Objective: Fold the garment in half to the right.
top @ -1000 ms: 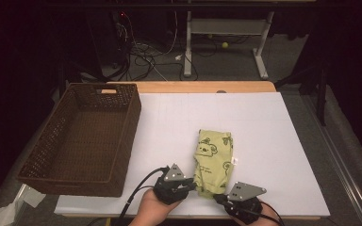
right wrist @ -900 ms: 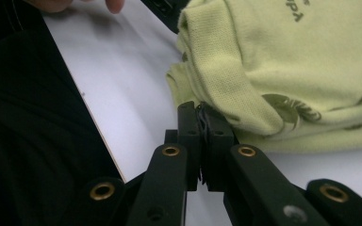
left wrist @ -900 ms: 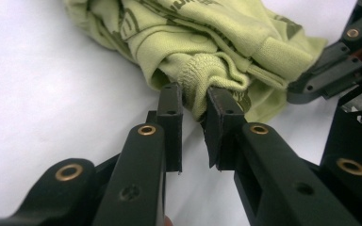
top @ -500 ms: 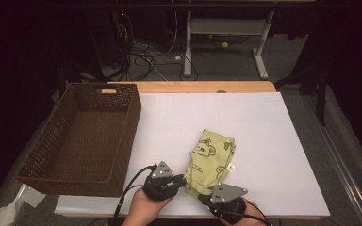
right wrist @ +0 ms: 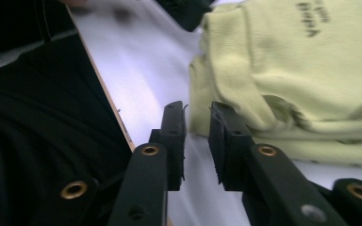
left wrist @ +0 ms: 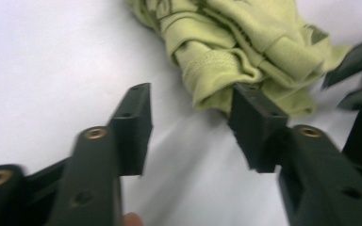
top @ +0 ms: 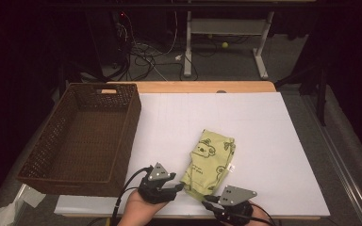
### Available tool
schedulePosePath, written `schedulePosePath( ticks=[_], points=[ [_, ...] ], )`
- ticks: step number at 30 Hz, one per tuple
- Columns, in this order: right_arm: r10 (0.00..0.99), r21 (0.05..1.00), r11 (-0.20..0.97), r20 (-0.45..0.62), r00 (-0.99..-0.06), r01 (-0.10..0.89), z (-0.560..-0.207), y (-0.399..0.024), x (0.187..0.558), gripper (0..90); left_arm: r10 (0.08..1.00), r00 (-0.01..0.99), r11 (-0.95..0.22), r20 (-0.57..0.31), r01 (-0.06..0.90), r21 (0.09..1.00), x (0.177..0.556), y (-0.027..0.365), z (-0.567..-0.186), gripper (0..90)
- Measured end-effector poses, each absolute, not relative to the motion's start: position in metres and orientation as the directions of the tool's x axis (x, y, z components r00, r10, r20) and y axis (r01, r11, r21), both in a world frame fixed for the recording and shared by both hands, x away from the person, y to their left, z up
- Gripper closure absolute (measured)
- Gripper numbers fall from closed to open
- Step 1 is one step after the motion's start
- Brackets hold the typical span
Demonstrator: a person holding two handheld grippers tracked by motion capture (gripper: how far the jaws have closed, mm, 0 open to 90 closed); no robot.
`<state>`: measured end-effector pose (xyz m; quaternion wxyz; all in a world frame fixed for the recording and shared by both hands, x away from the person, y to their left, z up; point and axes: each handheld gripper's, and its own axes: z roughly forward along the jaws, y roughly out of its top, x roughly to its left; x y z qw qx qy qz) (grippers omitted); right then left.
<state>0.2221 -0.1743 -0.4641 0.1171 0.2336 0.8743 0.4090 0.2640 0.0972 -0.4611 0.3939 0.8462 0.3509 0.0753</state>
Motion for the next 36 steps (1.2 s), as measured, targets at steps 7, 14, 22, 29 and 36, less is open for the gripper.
schedulePosePath(
  ticks=[7, 14, 22, 29, 36],
  points=[
    [0.559, 0.79, 0.506, 0.005, -0.829, 0.346, -0.461, -0.195, 0.22, 67.6, 0.698, 0.705, -0.444, -0.126, 0.564, 0.697, 0.272, 0.109, -0.462, 25.5],
    [0.663, 0.808, 0.439, 0.004, -0.749, 0.393, -0.461, -0.216, 0.221, 45.8, 0.724, 0.68, -0.437, -0.117, 0.583, 0.685, 0.285, 0.104, -0.465, 13.3],
    [0.764, 0.825, 0.363, 0.003, -0.645, 0.434, -0.464, -0.248, 0.228, 23.5, 0.746, 0.652, -0.436, -0.134, 0.631, 0.642, 0.298, 0.095, -0.467, 1.8],
    [0.834, 0.844, 0.285, 0.015, -0.551, 0.454, -0.462, -0.277, 0.24, 2.5, 0.738, 0.66, -0.446, -0.141, 0.633, 0.633, 0.301, 0.094, -0.467, 0.0],
    [0.877, 0.87, 0.209, 0.035, -0.479, 0.447, -0.456, -0.293, 0.25, 0.0, 0.74, 0.663, -0.481, -0.116, 0.641, 0.598, 0.298, 0.095, -0.469, 0.0]
  ],
)
